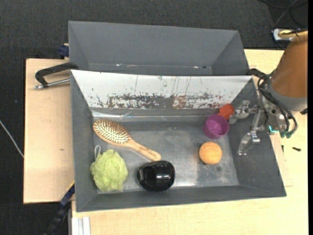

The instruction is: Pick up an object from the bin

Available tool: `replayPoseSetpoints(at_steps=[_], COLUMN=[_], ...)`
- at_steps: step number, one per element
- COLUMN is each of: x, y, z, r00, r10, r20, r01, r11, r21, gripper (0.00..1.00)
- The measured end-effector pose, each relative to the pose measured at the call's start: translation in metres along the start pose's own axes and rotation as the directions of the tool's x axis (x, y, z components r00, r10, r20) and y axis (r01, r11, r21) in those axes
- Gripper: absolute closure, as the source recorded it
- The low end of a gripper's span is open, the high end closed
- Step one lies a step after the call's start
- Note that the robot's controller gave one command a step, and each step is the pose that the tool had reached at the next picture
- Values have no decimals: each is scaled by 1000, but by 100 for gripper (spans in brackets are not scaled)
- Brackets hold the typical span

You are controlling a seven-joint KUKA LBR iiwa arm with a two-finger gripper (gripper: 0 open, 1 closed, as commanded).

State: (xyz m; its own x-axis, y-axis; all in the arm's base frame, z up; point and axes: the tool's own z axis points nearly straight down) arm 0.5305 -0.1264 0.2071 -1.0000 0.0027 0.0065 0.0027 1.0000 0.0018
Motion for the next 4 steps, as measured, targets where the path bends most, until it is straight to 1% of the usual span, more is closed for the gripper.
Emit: replayPoseSetpoints(at_steps=[1,2,3,4], x=[-2,12,18,18], y=[1,6,9,19], z=[-5,64,92,85], r00=[1000,997,999,964], r10=[-2,75,46,264], r20=[9,13,6,11], r01=[2,-75,-46,-264], r11=[1000,997,999,965], r21=[2,1,0,-1], gripper=[0,0,0,0])
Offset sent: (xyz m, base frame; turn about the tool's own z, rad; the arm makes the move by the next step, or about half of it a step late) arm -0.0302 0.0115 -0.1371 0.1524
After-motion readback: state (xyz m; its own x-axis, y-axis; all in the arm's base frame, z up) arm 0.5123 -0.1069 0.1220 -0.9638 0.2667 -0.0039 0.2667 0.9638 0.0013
